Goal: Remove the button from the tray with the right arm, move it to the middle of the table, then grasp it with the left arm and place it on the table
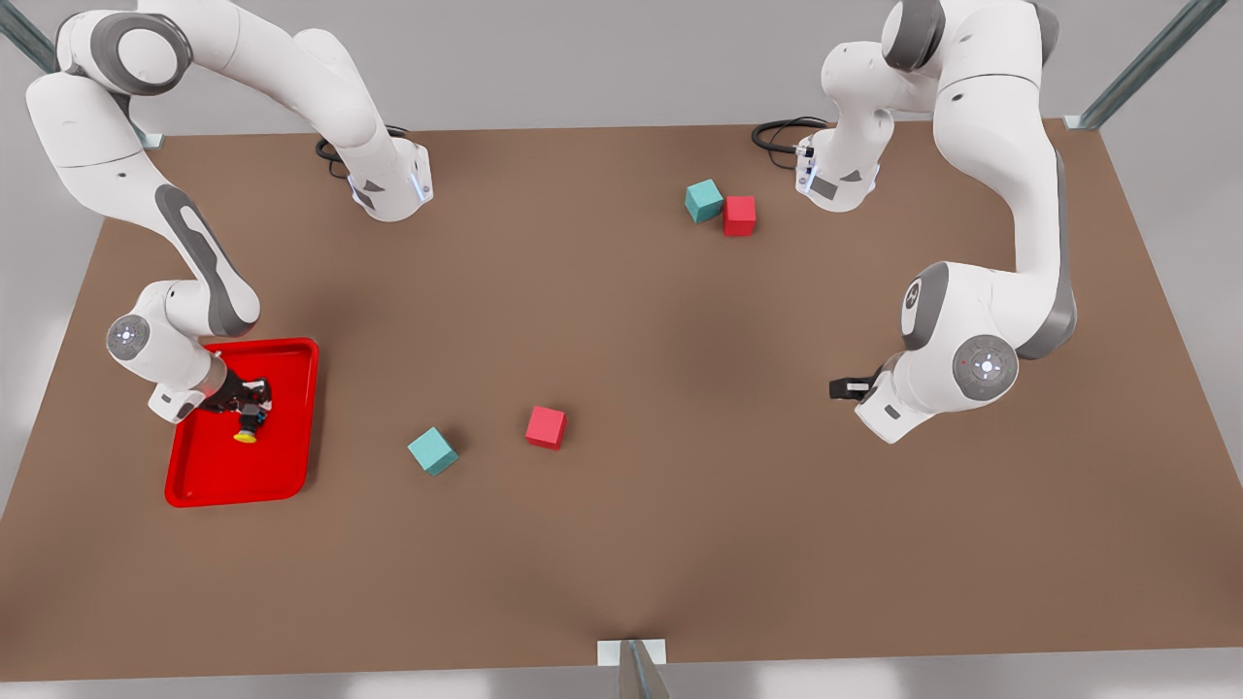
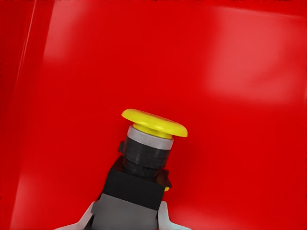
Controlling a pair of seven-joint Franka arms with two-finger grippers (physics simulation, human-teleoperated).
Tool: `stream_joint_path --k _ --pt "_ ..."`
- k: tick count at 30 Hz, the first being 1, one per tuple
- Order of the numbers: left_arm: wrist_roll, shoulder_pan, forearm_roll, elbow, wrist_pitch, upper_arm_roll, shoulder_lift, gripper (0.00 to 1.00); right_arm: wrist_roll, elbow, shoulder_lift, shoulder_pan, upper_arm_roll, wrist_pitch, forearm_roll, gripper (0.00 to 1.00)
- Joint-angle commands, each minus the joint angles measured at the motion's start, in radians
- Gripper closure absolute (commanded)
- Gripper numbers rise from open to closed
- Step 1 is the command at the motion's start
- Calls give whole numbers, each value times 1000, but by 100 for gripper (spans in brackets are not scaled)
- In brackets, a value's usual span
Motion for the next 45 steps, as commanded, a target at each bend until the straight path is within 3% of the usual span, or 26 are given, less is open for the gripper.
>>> stream_joint_path --k 1,4,7,9,11,12,14,16,19,23,25,27,28,31,33,35,37,38,41,45 --pt "-7 -4 1 1 0 0 -2 0 17 0 -4 0 2 9 -3 50" --pt "-9 -7 1 -1 1 0 -2 0 16 16 -42 28 3 -23 6 50" --pt "-9 -4 1 1 -2 0 -5 0 24 82 -140 138 12 -192 112 50" --pt "-9 6 2 1 -2 0 -6 0 102 149 -226 353 6 -362 319 50" --pt "-9 7 2 1 -2 1 -6 0 272 192 -244 578 -15 -412 485 50" --pt "-9 9 4 -1 -2 1 -6 0 384 249 -229 736 -79 -436 544 50" --pt "-9 9 5 -1 -3 1 -9 0 540 390 -177 1128 -319 -454 716 50" --pt "-7 9 5 1 -6 3 -11 0 712 648 -30 1453 -532 -523 854 49" --pt "-9 10 5 1 -2 5 -9 0 942 1014 216 1763 -760 -617 1023 48" --pt "-9 10 7 1 -2 8 -9 0 1188 1260 392 1956 -794 -614 1106 48" --pt "-9 10 25 1 0 6 -8 0 1311 1301 449 2015 -802 -534 1106 48" --pt "-9 10 25 1 0 6 -8 0 1424 1315 490 2036 -808 -499 1105 39" --pt "-9 9 25 -1 0 6 -9 0 1423 1314 489 2051 -827 -514 1105 0" --pt "-25 4 25 10 1 6 -9 0 1320 1286 391 1984 -824 -643 1036 0" --pt "-24 -7 19 18 7 0 -11 0 1145 1147 262 1880 -820 -770 925 0" --pt "5 -16 15 119 12 -129 6 0 858 1053 152 1647 -819 -898 829 0" --pt "2 -27 16 151 13 -229 38 0 498 764 -46 1466 -820 -833 735 0" --pt "4 -51 13 205 13 -233 79 0 366 712 -88 1381 -819 -807 719 0" --pt "312 -16 -71 217 69 -259 127 0 73 755 -116 1194 -824 -827 689 0" --pt "494 -16 -2 215 89 -259 156 0 70 786 -157 1182 -827 -909 678 0"
